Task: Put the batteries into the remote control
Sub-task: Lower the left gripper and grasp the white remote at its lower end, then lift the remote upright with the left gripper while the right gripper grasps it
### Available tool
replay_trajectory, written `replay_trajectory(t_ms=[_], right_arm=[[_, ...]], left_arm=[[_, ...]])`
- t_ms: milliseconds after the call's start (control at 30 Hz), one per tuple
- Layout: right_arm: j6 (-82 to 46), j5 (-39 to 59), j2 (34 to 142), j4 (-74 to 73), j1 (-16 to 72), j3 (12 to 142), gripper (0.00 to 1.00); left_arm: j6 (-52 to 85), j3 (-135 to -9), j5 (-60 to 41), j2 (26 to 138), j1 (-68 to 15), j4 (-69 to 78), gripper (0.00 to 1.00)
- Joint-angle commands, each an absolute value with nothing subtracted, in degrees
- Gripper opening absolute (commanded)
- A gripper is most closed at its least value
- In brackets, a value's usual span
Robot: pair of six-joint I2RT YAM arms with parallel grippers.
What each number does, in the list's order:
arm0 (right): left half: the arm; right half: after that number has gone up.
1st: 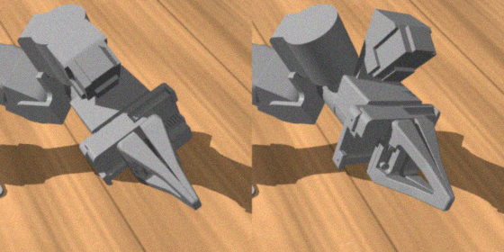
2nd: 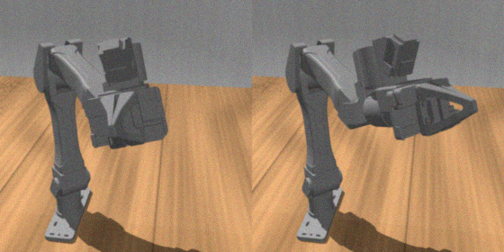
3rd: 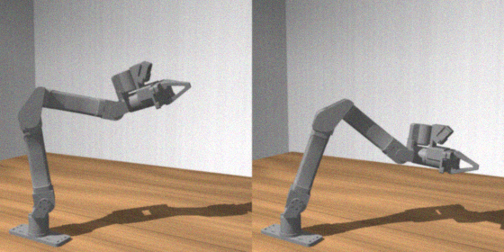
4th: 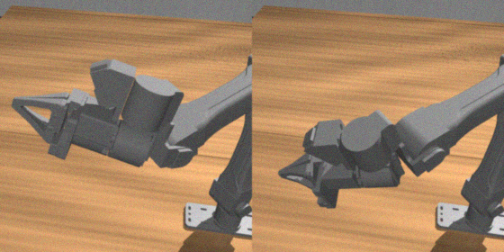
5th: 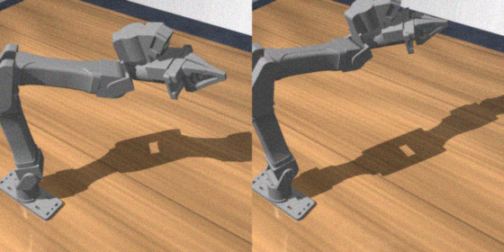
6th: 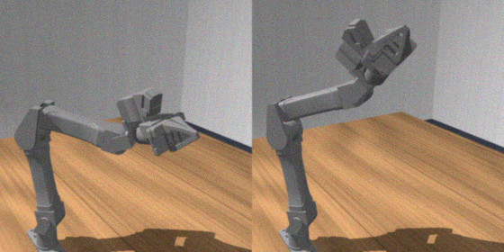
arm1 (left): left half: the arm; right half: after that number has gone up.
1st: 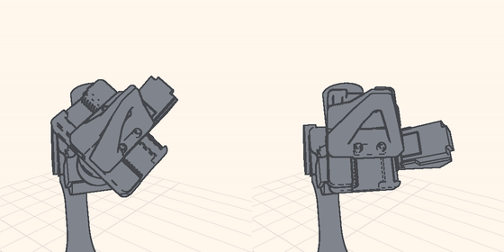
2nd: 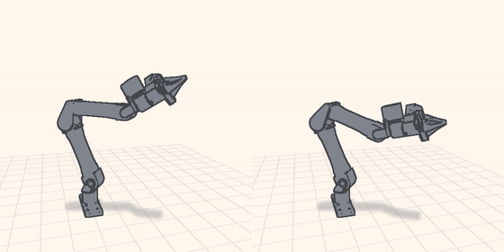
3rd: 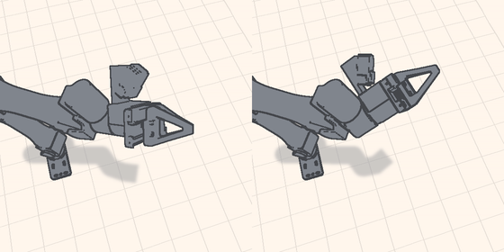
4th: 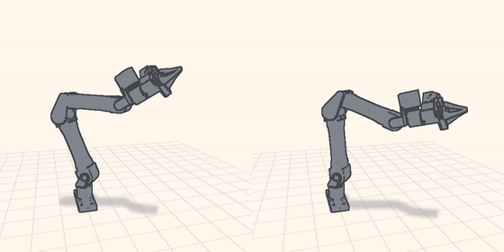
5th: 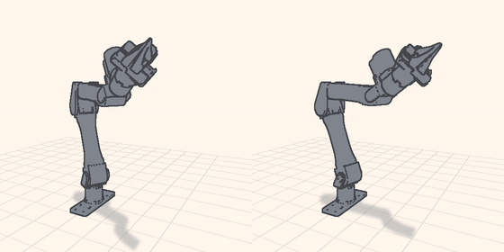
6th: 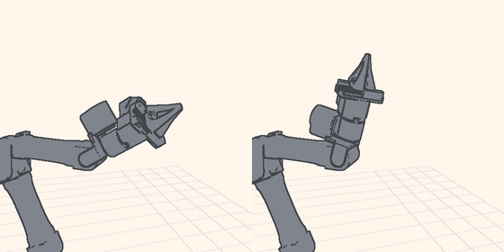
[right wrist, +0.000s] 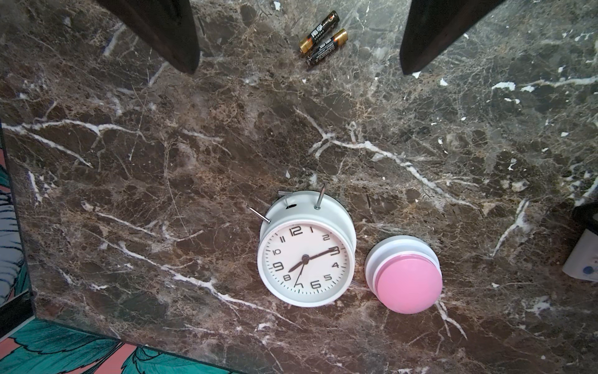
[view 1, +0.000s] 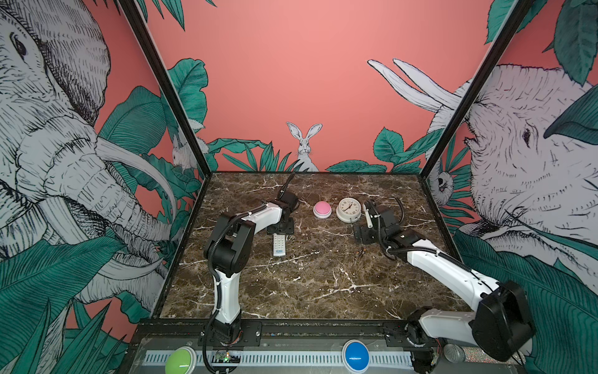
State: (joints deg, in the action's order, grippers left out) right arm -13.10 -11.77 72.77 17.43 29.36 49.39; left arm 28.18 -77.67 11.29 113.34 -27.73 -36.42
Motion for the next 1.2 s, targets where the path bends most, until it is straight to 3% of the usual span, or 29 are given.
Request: replay_trajectory(t_ms=[0, 167, 267, 667, 1167], right_arm=[[-13.1, -12.3, 71.8, 16.3, 29.7, 50.6, 0.99], [-13.1, -12.0, 72.1, 16.8, 29.8, 51.6, 0.99], [-13.1, -12.2, 71.5, 16.7, 29.8, 51.5, 0.99], [-14.5, -11.4, 69.0, 17.0, 29.7, 51.1, 0.99], [-15.2, -9.1, 67.3, 16.6, 29.8, 51.0, 0.99]], left_arm=[[29.1, -76.2, 12.3, 112.4, -27.9, -36.7, 0.64], [29.3, -74.9, 11.8, 111.0, -27.9, -35.0, 0.48], [29.3, -74.5, 12.0, 110.2, -27.9, -34.9, 0.44], [28.3, -72.5, 13.6, 104.6, -27.9, -34.8, 0.31], [26.6, -69.8, 12.3, 99.9, -27.9, -32.3, 0.23]])
